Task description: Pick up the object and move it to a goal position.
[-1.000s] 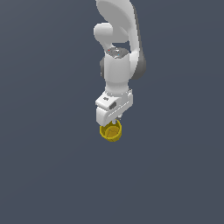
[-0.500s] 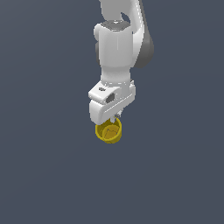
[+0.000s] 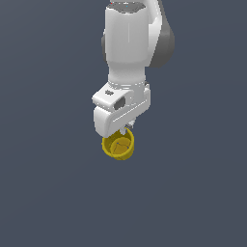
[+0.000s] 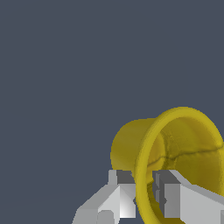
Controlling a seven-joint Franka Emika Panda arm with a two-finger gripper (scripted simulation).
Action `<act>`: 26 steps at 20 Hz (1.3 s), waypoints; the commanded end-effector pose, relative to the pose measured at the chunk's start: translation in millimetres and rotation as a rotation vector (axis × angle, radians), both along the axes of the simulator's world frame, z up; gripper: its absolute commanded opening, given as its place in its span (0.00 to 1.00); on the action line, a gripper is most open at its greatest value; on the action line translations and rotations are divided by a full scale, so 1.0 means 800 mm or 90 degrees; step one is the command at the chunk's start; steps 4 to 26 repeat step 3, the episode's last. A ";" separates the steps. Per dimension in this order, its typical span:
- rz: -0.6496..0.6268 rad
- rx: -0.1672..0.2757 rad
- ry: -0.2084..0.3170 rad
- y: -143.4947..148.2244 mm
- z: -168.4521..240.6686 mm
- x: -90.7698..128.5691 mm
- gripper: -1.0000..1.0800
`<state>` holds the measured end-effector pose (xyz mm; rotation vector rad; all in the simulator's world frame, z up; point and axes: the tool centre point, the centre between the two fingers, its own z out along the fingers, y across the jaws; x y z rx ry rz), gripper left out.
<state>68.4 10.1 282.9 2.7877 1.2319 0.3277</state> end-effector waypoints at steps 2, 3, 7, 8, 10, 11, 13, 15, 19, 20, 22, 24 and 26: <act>0.000 0.000 -0.002 0.000 0.006 0.004 0.00; 0.000 0.000 -0.002 0.000 0.006 0.004 0.00; 0.000 0.000 -0.002 0.000 0.006 0.004 0.00; 0.000 0.000 -0.002 0.000 0.006 0.004 0.00; 0.000 0.000 -0.002 0.000 0.006 0.004 0.00; 0.000 0.000 -0.002 0.000 0.006 0.004 0.00; 0.000 0.000 -0.002 0.000 0.006 0.004 0.00; 0.000 0.000 -0.002 0.000 0.006 0.004 0.00; 0.000 0.000 -0.002 0.000 0.006 0.004 0.00; 0.000 0.000 -0.002 0.000 0.006 0.004 0.00; 0.000 0.000 -0.002 0.000 0.006 0.004 0.00; 0.000 0.000 -0.002 0.000 0.006 0.004 0.00; 0.000 0.000 -0.002 0.000 0.006 0.004 0.00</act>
